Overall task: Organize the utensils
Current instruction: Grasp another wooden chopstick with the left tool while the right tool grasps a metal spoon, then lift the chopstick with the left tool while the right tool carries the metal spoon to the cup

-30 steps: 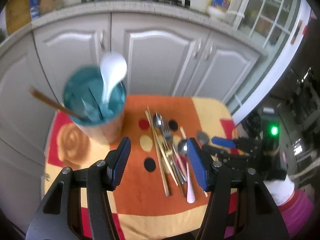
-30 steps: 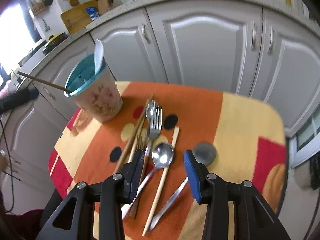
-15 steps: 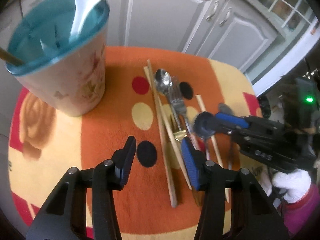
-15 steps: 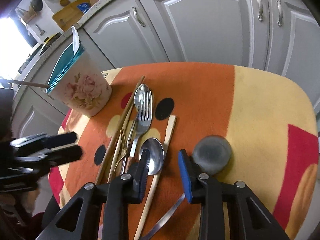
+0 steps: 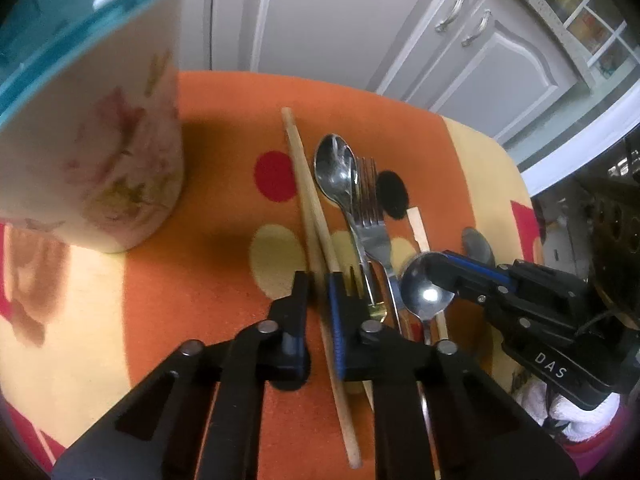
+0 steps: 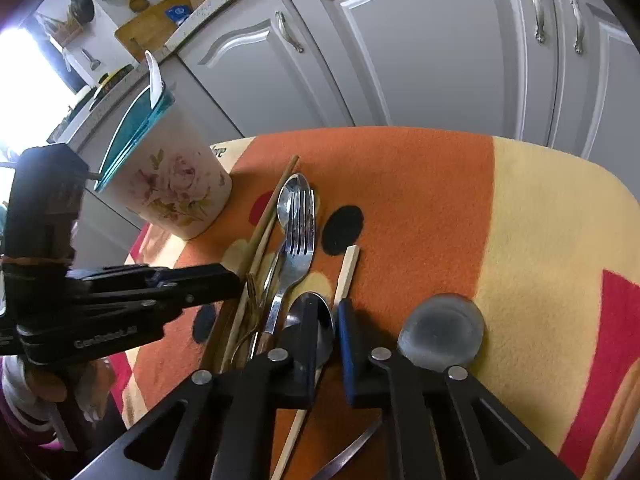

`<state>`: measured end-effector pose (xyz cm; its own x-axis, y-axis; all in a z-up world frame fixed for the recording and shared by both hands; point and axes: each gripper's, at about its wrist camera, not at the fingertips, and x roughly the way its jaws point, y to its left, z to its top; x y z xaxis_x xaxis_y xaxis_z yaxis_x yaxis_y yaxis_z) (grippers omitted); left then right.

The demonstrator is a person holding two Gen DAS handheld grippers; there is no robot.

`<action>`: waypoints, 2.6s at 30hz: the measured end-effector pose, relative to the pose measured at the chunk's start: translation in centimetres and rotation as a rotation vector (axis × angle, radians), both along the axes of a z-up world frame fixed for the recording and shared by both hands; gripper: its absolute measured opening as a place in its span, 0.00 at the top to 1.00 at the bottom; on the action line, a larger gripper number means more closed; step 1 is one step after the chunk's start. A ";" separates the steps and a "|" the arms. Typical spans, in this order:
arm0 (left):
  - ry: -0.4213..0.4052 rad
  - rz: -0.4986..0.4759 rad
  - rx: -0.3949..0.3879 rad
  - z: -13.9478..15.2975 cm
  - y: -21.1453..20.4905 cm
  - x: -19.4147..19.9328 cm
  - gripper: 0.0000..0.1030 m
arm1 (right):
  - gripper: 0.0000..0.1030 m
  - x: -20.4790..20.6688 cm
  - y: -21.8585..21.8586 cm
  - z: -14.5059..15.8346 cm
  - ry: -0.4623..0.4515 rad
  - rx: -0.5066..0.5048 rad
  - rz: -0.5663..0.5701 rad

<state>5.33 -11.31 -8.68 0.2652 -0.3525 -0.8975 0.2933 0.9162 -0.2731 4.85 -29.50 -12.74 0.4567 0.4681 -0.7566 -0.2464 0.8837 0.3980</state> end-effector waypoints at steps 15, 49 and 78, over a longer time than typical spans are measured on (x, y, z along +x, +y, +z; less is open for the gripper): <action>0.084 -0.120 0.051 0.4 3.5 -6.2 0.95 | 0.97 -2.0 0.6 0.9 0.024 0.044 0.083; -0.203 -0.075 -0.195 16.5 5.7 -4.0 0.96 | 0.97 -3.3 0.6 10.5 -0.239 0.010 0.059; -0.453 0.132 -0.024 25.6 16.3 7.0 0.96 | 0.97 8.5 14.0 22.2 -0.602 -0.194 -0.023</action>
